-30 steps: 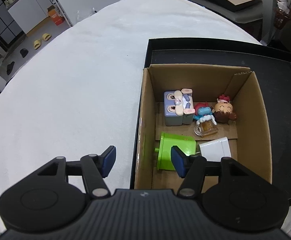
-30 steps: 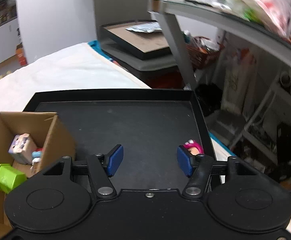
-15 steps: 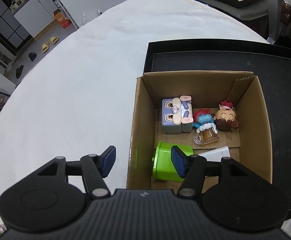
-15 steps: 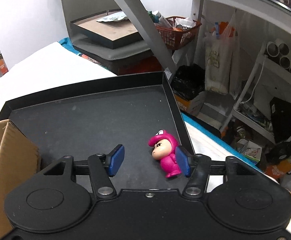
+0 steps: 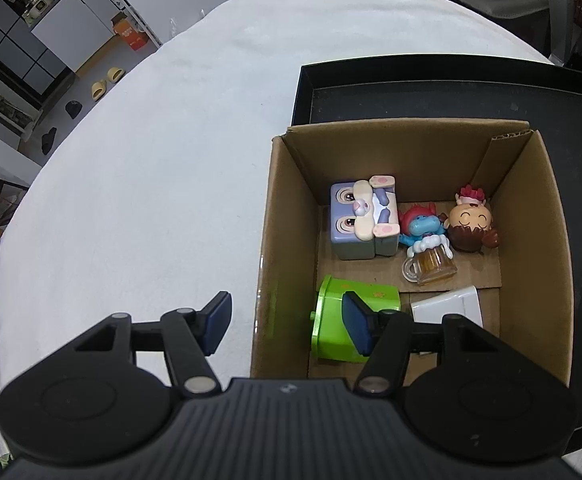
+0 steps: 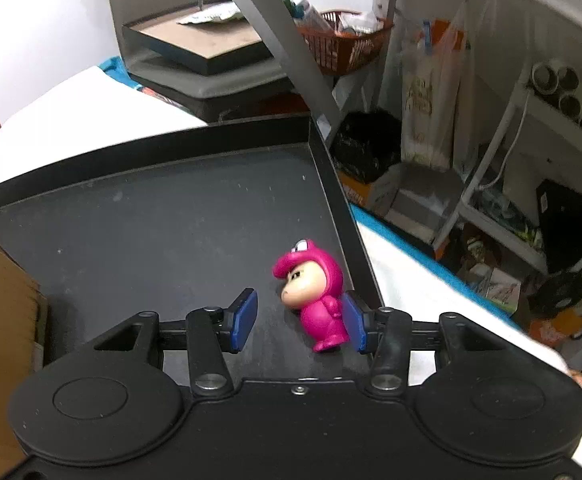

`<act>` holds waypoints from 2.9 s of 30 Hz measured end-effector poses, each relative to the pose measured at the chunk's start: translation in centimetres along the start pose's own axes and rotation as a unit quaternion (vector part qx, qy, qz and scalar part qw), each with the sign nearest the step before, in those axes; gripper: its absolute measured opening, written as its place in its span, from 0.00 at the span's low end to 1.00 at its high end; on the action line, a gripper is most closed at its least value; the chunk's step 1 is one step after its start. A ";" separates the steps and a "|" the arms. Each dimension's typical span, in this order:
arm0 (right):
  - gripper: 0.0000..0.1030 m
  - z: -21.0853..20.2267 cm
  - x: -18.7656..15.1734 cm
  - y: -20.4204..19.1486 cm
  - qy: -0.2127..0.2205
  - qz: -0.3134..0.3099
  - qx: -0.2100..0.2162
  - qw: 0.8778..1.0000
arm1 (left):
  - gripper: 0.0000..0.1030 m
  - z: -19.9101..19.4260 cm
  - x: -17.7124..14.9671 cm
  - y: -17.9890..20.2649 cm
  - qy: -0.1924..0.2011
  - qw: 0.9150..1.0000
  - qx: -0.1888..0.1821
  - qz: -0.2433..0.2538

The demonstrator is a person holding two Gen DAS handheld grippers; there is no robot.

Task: Organize rigid objects
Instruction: 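Grasp the pink hooded doll on the tray with the right tool, then lift the pink doll and carry it over the box with the right tool, then open the right tool to drop the pink doll into the box while the left tool grips the wall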

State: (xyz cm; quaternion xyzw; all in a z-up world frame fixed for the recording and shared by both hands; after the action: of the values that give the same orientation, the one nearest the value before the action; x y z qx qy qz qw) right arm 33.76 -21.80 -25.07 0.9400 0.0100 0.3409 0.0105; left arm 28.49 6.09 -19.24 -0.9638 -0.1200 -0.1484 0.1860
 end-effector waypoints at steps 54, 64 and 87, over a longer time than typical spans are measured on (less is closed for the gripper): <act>0.32 -13.1 1.3 -7.0 0.085 -0.092 0.109 0.986 | 0.57 -3.1 -4.4 -3.9 0.039 0.986 -0.161 -0.009; 0.32 -14.7 1.0 -11.1 0.089 -0.124 0.152 0.976 | 0.49 -2.2 -4.9 -5.0 0.039 0.980 -0.194 -0.019; 0.32 -14.1 -1.1 -19.2 0.084 -0.233 0.164 0.955 | 0.11 0.2 -4.9 -6.4 0.024 0.973 -0.228 -0.030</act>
State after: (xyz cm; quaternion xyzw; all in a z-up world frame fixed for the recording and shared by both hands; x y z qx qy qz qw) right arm 23.68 -2.41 -15.44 0.8683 0.2859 0.4000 -0.0659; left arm 22.13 11.04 -19.00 -0.9731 -0.1070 -0.2000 -0.0408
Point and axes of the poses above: each gripper's, at about its wrist camera, not at the fingertips, and z roughly the way its jaws point, y to its right, x to its top, the point moved 4 cm from there along z, roughly the way its jaws point, and after that the axes turned 1 degree about -z, right-handed, at the moved point
